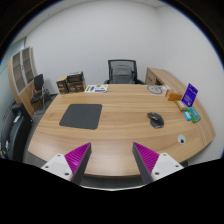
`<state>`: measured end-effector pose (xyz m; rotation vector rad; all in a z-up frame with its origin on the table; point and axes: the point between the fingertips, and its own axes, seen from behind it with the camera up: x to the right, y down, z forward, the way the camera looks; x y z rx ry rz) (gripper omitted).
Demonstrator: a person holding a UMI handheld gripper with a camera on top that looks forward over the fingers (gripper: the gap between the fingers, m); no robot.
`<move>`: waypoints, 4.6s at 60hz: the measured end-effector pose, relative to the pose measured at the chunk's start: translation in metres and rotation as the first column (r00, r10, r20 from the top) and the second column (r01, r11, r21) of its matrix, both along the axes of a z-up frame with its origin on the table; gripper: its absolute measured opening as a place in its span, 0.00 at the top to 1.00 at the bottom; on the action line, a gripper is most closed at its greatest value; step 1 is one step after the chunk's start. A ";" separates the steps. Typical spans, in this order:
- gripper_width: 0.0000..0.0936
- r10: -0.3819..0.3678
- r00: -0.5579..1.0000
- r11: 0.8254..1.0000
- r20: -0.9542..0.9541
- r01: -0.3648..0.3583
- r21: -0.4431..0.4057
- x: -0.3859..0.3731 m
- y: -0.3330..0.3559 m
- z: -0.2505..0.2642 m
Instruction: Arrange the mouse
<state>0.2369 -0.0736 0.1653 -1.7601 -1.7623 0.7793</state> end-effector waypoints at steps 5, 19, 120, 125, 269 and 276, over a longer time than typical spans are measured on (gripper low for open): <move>0.09 -0.010 1.000 1.000 -0.018 0.011 0.023 -0.005 0.015 0.002; 0.09 -0.015 0.999 0.999 -0.047 0.018 0.045 -0.014 0.073 -0.011; 0.08 -0.065 0.998 0.995 -0.012 0.066 0.071 -0.237 0.275 -0.169; 0.08 -0.076 0.997 0.996 -0.014 0.077 0.055 -0.248 0.277 -0.171; 0.47 0.282 0.955 0.956 0.090 -0.288 0.061 -0.267 -0.203 -0.172; 0.07 0.276 0.957 0.958 0.092 -0.282 0.054 -0.266 -0.199 -0.162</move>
